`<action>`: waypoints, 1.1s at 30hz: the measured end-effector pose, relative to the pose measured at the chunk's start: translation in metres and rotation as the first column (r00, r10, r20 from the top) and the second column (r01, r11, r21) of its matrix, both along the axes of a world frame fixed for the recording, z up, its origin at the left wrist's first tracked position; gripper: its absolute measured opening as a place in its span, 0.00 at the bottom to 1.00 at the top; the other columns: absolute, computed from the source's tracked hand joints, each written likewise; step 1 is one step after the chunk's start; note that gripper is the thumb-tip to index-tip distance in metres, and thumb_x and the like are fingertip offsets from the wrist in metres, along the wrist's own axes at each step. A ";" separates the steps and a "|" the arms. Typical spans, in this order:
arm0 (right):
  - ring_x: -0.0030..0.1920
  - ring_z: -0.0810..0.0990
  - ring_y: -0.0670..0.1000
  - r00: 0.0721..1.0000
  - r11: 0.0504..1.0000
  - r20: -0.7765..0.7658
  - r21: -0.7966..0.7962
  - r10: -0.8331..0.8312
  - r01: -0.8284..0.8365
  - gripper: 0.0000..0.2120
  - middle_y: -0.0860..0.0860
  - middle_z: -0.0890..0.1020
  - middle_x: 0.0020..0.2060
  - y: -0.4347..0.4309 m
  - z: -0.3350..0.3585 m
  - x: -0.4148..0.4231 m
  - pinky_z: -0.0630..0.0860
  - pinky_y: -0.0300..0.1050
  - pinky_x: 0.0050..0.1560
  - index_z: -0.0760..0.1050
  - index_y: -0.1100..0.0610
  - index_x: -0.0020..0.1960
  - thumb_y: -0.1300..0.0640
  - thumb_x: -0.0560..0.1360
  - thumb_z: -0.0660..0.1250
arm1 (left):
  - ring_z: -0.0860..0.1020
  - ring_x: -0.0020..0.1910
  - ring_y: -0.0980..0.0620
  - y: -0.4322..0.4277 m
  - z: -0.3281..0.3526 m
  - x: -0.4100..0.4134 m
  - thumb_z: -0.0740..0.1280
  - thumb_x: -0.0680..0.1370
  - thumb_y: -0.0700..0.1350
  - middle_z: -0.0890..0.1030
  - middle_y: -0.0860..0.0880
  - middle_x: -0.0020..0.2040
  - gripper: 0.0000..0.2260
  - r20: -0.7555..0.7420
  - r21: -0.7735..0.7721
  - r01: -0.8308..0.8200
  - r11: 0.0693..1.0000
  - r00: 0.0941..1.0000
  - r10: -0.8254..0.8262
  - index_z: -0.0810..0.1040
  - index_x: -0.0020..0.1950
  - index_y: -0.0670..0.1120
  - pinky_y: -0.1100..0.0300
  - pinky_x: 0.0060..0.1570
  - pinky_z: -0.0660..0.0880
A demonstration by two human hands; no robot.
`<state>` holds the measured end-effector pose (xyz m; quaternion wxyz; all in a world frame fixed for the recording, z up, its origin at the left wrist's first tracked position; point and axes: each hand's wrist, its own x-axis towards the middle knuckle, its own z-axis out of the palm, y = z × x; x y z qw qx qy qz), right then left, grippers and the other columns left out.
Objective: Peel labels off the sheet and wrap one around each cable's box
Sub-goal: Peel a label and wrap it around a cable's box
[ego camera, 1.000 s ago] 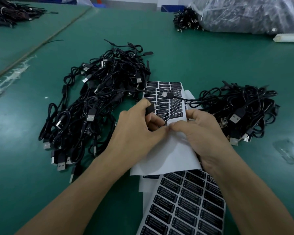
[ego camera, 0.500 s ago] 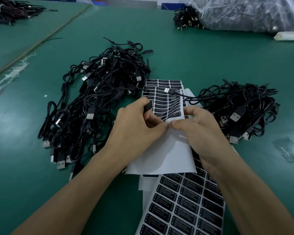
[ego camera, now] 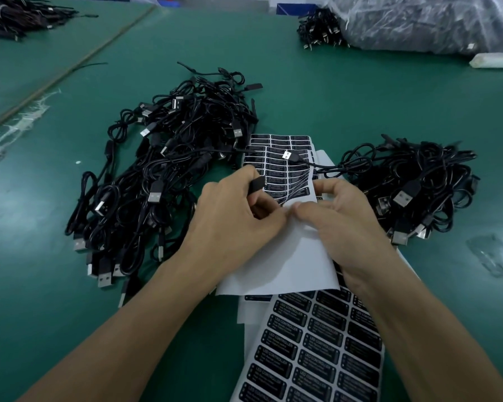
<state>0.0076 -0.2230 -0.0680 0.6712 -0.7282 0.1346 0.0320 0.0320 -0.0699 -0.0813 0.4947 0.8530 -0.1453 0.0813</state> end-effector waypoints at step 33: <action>0.45 0.74 0.51 0.885 0.641 0.424 -0.737 0.193 0.213 0.12 0.47 0.74 0.42 0.029 -0.006 -0.015 0.65 0.34 0.39 0.74 0.53 0.44 0.52 0.69 0.76 | 0.84 0.36 0.54 0.002 0.002 0.004 0.72 0.73 0.38 0.84 0.53 0.33 0.20 0.028 -0.271 -0.155 0.950 0.985 0.168 0.60 0.36 0.48 0.46 0.44 0.82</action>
